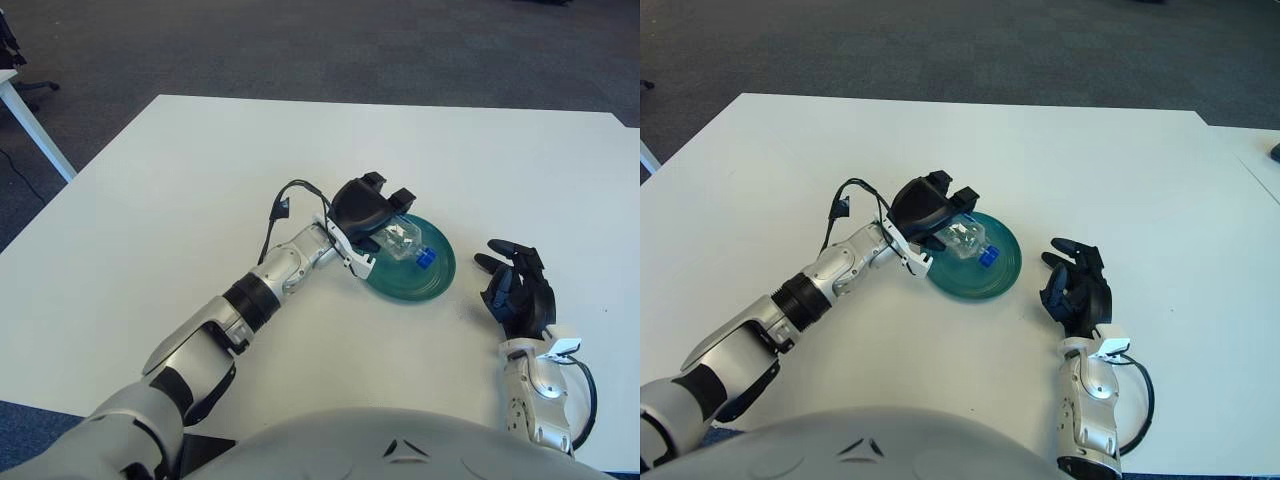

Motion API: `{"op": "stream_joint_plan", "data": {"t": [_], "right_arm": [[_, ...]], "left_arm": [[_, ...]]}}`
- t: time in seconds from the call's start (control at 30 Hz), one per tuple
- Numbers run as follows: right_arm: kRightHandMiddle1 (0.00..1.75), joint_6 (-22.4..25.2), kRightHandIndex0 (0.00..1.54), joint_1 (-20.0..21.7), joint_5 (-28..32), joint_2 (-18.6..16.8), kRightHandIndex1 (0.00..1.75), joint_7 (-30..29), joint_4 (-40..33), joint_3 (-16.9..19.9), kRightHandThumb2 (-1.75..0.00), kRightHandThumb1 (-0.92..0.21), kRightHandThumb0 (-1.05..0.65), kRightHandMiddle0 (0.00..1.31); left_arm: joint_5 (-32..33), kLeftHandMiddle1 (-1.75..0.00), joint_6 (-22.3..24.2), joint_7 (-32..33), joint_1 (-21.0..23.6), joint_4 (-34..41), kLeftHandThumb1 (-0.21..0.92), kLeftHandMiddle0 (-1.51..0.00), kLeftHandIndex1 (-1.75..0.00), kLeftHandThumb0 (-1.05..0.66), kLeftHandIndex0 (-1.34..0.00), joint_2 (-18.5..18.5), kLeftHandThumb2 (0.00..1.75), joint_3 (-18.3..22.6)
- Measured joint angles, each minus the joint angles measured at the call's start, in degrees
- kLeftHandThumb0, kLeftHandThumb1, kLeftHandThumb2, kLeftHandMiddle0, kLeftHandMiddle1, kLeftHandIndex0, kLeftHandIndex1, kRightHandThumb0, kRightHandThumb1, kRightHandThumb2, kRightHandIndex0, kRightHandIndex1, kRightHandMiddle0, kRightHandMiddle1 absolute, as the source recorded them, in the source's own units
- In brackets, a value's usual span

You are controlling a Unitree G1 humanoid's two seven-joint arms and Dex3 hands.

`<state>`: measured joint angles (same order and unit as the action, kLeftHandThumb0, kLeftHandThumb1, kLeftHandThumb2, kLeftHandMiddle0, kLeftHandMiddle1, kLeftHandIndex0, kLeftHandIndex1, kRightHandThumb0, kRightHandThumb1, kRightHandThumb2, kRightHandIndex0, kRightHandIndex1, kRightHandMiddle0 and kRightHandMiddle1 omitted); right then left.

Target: Put the bottle into the plate.

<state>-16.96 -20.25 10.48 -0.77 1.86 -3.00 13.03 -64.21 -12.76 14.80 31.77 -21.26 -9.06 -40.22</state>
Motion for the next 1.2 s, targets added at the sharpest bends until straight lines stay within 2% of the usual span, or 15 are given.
{"op": "stream_joint_plan", "data": {"t": [0.17, 0.33, 0.57, 0.6, 0.63, 0.67, 0.7, 0.77, 0.83, 0.87, 0.93, 0.97, 1.03, 1.13, 1.2], "right_arm": [[1.3, -0.2, 0.56, -0.3, 0.1, 0.0, 1.13, 0.0, -0.1, 0.0, -0.95, -0.76, -0.58, 0.25], [1.31, -0.2, 0.57, -0.8, 0.1, -0.2, 1.13, 0.0, -0.3, -0.1, -0.96, -0.75, -0.57, 0.27], [1.31, -0.2, 0.57, -1.0, 0.1, -0.3, 1.13, -0.1, -0.6, -0.1, -0.97, -0.75, -0.57, 0.25], [1.31, -0.2, 0.57, -1.0, 0.1, -0.3, 1.14, -0.1, -0.6, -0.1, -0.97, -0.75, -0.57, 0.25], [1.31, -0.2, 0.57, -1.0, 0.1, -0.3, 1.14, -0.1, -0.6, -0.1, -0.97, -0.75, -0.57, 0.25], [1.31, -0.2, 0.57, -1.0, 0.1, -0.4, 1.14, -0.1, -0.7, -0.1, -0.97, -0.75, -0.57, 0.25], [1.31, -0.2, 0.58, -1.0, 0.1, -0.4, 1.14, -0.1, -0.7, -0.1, -0.97, -0.75, -0.57, 0.25], [1.31, -0.1, 0.58, -1.0, 0.1, -0.5, 1.14, -0.2, -0.9, -0.1, -0.96, -0.76, -0.57, 0.24], [1.31, 0.1, 0.58, -1.0, 0.1, -0.5, 1.14, -0.2, -1.0, 0.0, -0.96, -0.76, -0.57, 0.24], [1.31, 0.2, 0.58, -1.0, 0.1, -0.5, 1.14, -0.3, -1.1, -0.1, -0.96, -0.76, -0.57, 0.24], [1.31, 0.4, 0.57, -1.1, 0.1, -0.6, 1.13, -0.4, -1.3, -0.1, -0.95, -0.77, -0.57, 0.24], [1.31, 0.5, 0.57, -1.1, 0.1, -0.6, 1.13, -0.5, -1.3, 0.0, -0.95, -0.77, -0.57, 0.24], [1.3, 0.5, 0.56, -1.1, 0.1, -0.7, 1.12, -0.7, -1.4, 0.0, -0.95, -0.77, -0.57, 0.24], [1.31, 0.4, 0.55, -1.0, 0.1, -0.7, 1.11, -0.7, -1.4, 0.0, -0.94, -0.77, -0.58, 0.24], [1.31, 0.2, 0.55, -1.0, 0.1, -0.8, 1.11, -0.6, -1.3, -0.1, -0.93, -0.78, -0.59, 0.25]], "left_arm": [[0.2, -1.75, -0.3, -0.3, 0.1, -0.3, 0.16, -1.18, -1.75, -0.54, -0.74, 0.0, 1.5, -0.4], [0.2, -1.75, 0.0, -1.8, 0.2, -0.6, 0.26, -1.17, -1.75, -0.5, -0.65, -0.1, 1.38, -0.8], [0.8, -1.75, 0.1, -4.0, 0.3, -0.7, 0.38, -1.06, -1.74, -0.47, -0.56, -0.2, 1.23, -0.8], [1.0, -1.75, 0.1, -4.4, 0.3, -0.6, 0.42, -0.99, -1.74, -0.46, -0.53, -0.2, 1.18, -0.8], [1.2, -1.75, 0.0, -4.9, 0.3, -0.4, 0.56, -0.89, -1.71, -0.61, -0.43, -0.3, 0.99, -0.8], [1.8, -1.75, -0.1, -5.8, 0.3, -0.1, 0.62, -0.86, -1.7, -0.67, -0.4, -0.4, 0.89, -0.7], [2.2, -1.75, -0.1, -6.5, 0.3, 0.3, 0.73, -0.71, -1.67, -0.77, -0.32, -0.5, 0.76, -0.7], [3.3, -1.75, -0.1, -8.5, 0.3, 1.3, 0.84, -0.54, -1.64, -0.88, -0.24, -0.8, 0.61, -0.6], [3.8, -1.54, -0.1, -10.2, 0.3, 2.1, 0.88, -0.38, -1.59, -0.96, -0.16, -1.1, 0.64, -0.5], [4.1, -1.5, 0.0, -11.2, 0.3, 2.5, 0.89, -0.35, -1.57, -0.98, -0.14, -1.2, 0.65, -0.5], [4.5, -0.99, 0.0, -12.8, 0.3, 3.1, 0.91, -0.25, -1.25, -1.02, -0.06, -1.6, 0.73, -0.5], [4.6, -0.87, 0.0, -13.7, 0.3, 3.4, 0.91, -0.25, -1.18, -1.03, -0.04, -1.8, 0.75, -0.5], [4.7, -0.46, 0.3, -16.0, 0.2, 4.3, 0.92, -0.21, -0.81, -1.04, -0.02, -2.3, 0.82, -0.6], [4.7, -0.19, 1.0, -19.4, 0.0, 6.3, 0.92, -0.16, -0.46, -1.05, -0.01, -2.8, 0.88, -0.7], [4.7, -0.11, 1.8, -20.9, -0.3, 7.7, 0.92, -0.12, -0.3, -1.05, 0.0, -2.9, 0.9, -0.6]]}}
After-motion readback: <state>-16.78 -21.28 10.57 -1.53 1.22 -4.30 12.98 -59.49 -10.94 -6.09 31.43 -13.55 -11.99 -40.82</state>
